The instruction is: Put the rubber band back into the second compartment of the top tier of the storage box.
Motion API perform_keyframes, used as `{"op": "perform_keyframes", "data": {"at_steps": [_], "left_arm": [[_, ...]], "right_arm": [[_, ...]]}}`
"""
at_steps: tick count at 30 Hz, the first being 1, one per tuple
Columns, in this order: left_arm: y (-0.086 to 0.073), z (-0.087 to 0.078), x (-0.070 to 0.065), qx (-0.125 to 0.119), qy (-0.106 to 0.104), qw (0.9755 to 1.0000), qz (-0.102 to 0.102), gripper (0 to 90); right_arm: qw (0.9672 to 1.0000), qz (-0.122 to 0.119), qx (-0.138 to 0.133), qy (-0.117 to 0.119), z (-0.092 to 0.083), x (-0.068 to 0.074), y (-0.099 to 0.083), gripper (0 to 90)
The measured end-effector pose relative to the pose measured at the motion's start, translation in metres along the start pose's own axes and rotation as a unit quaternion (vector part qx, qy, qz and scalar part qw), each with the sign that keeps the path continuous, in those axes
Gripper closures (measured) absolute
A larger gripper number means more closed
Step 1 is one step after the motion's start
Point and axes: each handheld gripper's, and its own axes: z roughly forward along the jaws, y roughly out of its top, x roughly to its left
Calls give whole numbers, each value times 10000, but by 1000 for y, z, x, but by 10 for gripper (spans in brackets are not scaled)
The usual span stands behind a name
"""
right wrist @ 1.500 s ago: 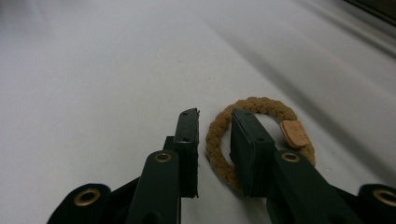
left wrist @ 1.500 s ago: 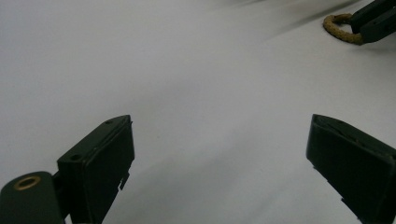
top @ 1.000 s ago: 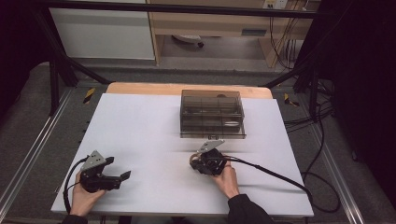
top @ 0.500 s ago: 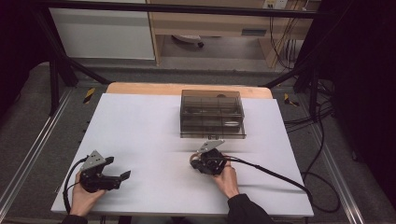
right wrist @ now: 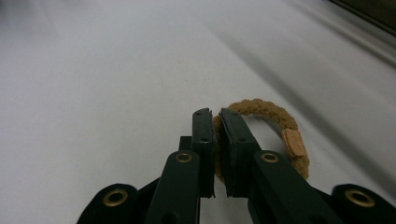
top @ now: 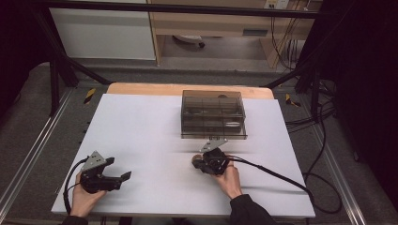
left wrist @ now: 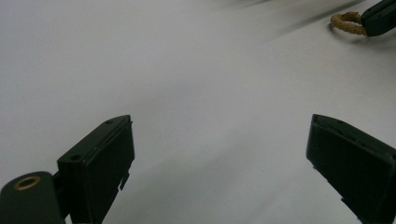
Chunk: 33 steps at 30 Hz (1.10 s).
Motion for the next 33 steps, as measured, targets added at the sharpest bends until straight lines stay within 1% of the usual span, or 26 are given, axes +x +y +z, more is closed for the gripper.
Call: {"op": "perform_keyframes", "data": {"at_steps": [12, 33], "left_arm": [[0, 0, 0, 17, 1, 10000, 3, 73], [0, 0, 0, 3, 8, 10000, -9, 73]], "right_arm": [[10000, -4, -67, -10, -13, 1, 5, 851], [9999, -9, -97, -58, -36, 3, 10, 851]]}}
